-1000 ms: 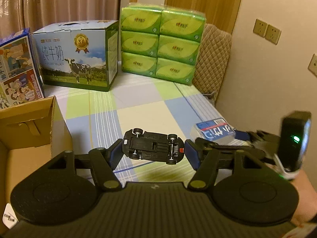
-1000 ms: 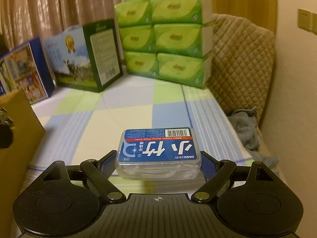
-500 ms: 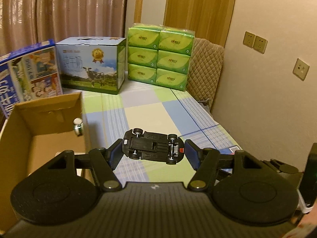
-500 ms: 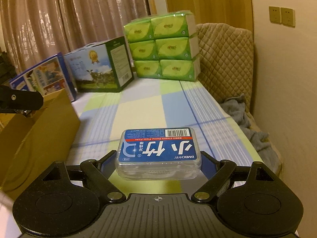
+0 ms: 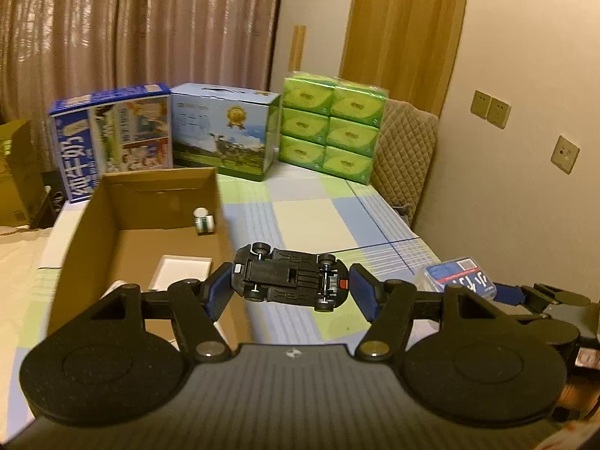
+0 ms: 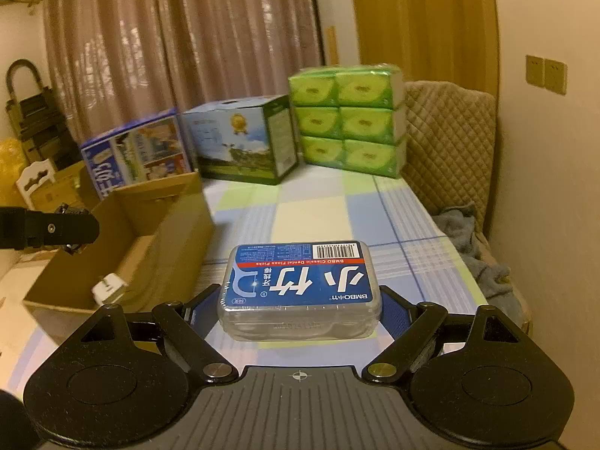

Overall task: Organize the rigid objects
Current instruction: 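Lift the toy car and floss box off the table with both tools, then carry the toy car and floss box over the cardboard box with both tools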

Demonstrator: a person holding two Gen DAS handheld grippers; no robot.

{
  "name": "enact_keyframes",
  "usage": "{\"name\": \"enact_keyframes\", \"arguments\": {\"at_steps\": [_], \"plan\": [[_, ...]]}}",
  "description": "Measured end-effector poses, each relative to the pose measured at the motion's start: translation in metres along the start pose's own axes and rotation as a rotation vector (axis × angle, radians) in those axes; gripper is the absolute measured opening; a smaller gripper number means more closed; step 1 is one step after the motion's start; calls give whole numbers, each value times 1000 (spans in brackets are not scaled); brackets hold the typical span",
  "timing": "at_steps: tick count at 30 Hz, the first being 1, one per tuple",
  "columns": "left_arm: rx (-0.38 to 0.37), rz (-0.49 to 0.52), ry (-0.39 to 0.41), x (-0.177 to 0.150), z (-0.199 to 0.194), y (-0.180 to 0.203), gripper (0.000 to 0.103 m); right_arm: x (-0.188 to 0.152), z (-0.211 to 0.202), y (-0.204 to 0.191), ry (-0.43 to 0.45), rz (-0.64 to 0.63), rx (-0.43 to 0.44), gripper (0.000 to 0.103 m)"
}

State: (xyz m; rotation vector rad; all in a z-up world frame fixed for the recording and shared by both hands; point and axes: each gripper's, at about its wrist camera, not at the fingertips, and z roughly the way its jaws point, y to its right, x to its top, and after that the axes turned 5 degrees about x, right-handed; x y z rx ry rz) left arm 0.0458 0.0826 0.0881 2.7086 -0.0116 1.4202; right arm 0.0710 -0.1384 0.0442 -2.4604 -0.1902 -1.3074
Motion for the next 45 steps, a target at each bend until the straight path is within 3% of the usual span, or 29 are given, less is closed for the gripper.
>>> {"name": "enact_keyframes", "arguments": {"at_steps": [10, 18, 45], "plan": [[93, -84, 6, -19, -36, -51, 62, 0, -4, -47, -4, -72, 79, 83], [125, -132, 4, -27, -46, -77, 62, -2, 4, -69, -15, -102, 114, 83], [148, -154, -20, -30, -37, -96, 62, -1, 25, -93, -39, -148, 152, 83]]}}
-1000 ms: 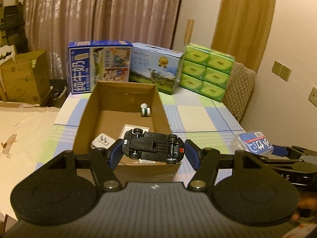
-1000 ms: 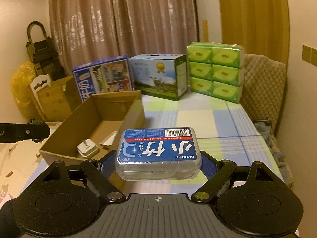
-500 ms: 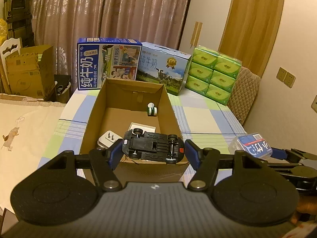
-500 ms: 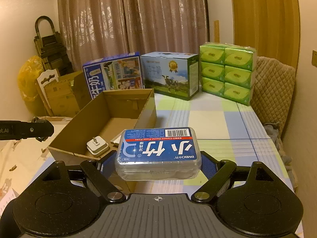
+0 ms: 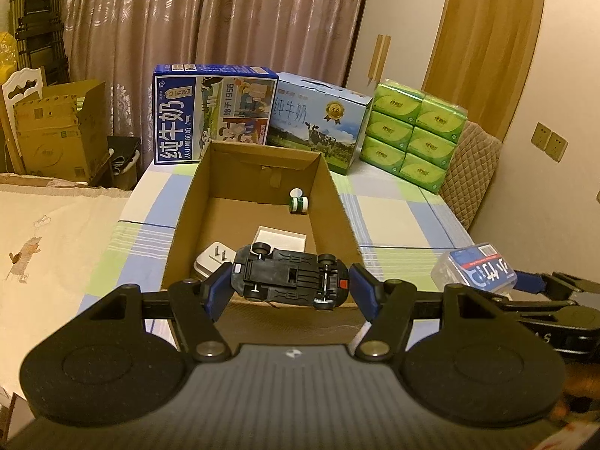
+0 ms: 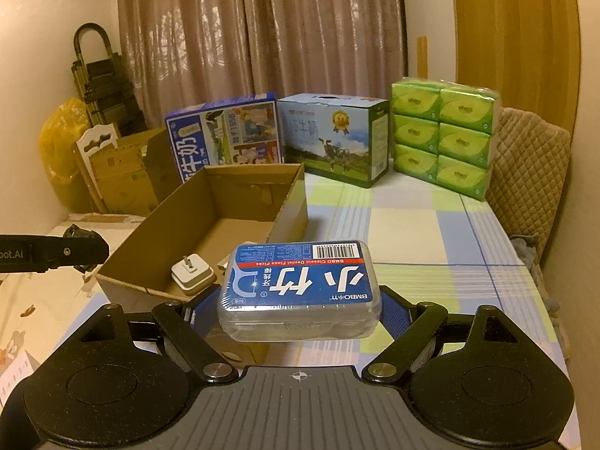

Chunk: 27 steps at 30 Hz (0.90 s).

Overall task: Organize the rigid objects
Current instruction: 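Carry the toy car and floss box over the cardboard box with both tools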

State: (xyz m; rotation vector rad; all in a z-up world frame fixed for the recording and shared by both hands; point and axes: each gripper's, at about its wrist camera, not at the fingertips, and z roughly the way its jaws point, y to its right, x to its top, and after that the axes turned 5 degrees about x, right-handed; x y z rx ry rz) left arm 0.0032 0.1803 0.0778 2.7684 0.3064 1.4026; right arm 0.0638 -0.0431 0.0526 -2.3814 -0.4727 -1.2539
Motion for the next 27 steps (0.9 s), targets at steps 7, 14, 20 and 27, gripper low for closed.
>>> {"name": "enact_keyframes", "arguments": {"at_steps": [7, 14, 20, 27], "plan": [[14, 14, -6, 21, 27, -22, 62, 15, 26, -6, -11, -29, 28, 83], [18, 72, -29, 51, 76, -42, 62, 36, 75, -14, -46, -65, 71, 83], [-11, 90, -50, 80, 125, -64, 62, 60, 130, -22, -83, -153, 82, 83], [-13, 152, -76, 103, 172, -70, 62, 79, 194, -28, -140, -253, 92, 83]]}}
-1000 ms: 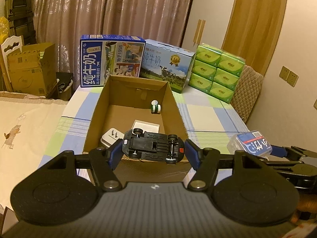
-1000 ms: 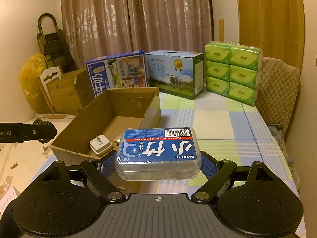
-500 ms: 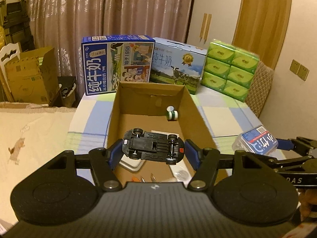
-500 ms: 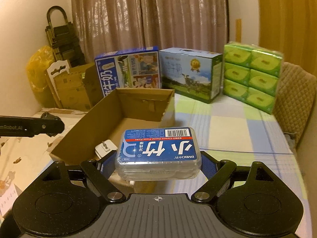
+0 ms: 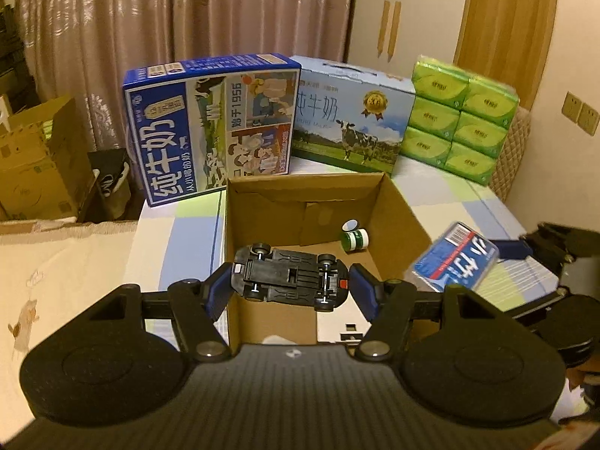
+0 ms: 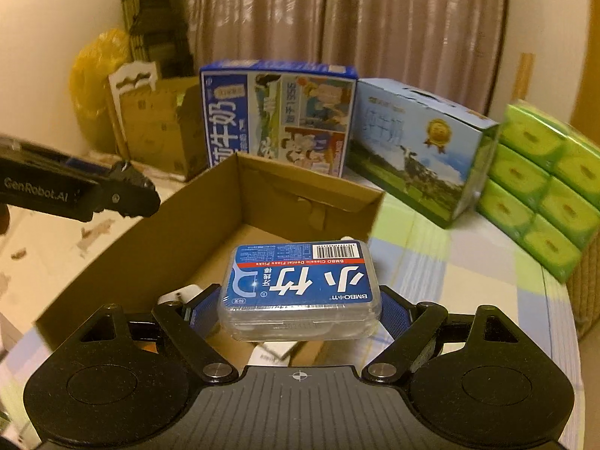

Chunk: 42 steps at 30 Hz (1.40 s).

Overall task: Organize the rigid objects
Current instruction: 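Carry the toy car and floss box over the cardboard box with both tools, then open the left tool to drop the toy car into the box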

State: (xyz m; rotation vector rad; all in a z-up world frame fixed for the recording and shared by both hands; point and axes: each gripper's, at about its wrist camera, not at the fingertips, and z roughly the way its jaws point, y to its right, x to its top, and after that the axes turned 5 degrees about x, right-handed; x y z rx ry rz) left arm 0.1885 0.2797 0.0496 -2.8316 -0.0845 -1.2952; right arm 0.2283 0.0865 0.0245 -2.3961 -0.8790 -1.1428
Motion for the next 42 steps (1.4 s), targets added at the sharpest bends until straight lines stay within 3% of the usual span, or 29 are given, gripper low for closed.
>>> {"name": "enact_keyframes", "arguments": {"at_steps": [11, 35, 38, 42], "plan": [[-10, 90, -37, 9, 40, 4, 62, 12, 40, 6, -46, -51, 0, 83], [16, 162, -72, 16, 77, 14, 62, 16, 52, 14, -39, -51, -11, 83], [33, 159, -67, 19, 79, 14, 72, 17, 52, 14, -35, -44, -10, 83], [41, 143, -40, 23, 75, 11, 72, 18, 52, 16, -31, -31, -6, 83]]}}
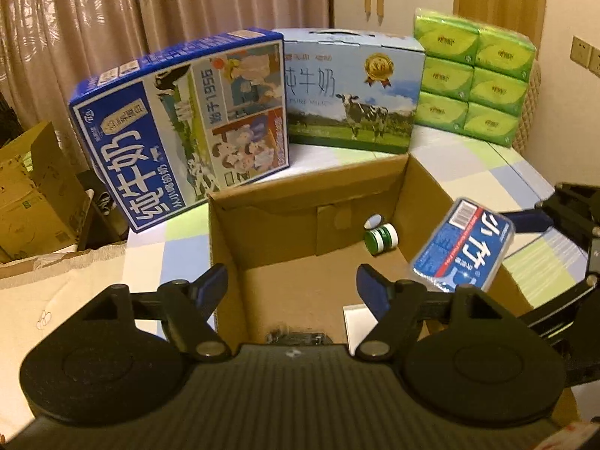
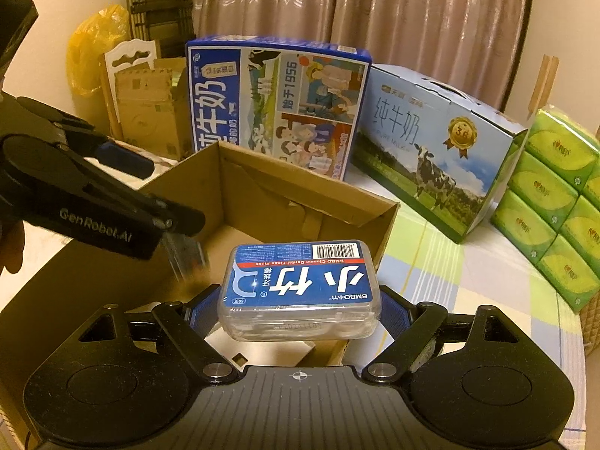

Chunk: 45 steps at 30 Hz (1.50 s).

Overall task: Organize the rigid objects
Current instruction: 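Open the left tool to drop the toy car into the box, then lower the floss box into the box and open the right tool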

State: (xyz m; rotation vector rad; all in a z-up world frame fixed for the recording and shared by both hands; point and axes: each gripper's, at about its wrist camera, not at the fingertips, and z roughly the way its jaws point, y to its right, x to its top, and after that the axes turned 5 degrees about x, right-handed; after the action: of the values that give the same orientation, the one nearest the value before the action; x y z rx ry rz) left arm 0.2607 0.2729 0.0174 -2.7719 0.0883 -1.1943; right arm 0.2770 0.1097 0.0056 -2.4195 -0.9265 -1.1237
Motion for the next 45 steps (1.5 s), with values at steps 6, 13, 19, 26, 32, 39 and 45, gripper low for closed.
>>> {"name": "enact_keyframes", "arguments": {"at_steps": [6, 13, 19, 26, 32, 39, 45], "plan": [[7, -18, 10, 1, -9, -6, 72, -1, -3, 0, 3, 14, 4, 83], [9, -22, 16, -1, -18, -8, 72, 1, -5, -2, 5, 37, 23, 83], [6, -25, 16, -2, -21, -9, 72, 2, -5, -2, 5, 46, 30, 83], [-1, -31, 10, -6, -21, -8, 72, 0, -4, -2, 2, 49, 30, 83], [1, -34, 11, -6, -21, -9, 72, -1, -3, -3, 1, 50, 33, 83], [3, -35, 11, -7, -21, -9, 72, -1, -2, -3, 1, 50, 34, 83], [1, -40, 13, -7, -22, -11, 72, -1, 0, -4, 1, 55, 37, 83]]}}
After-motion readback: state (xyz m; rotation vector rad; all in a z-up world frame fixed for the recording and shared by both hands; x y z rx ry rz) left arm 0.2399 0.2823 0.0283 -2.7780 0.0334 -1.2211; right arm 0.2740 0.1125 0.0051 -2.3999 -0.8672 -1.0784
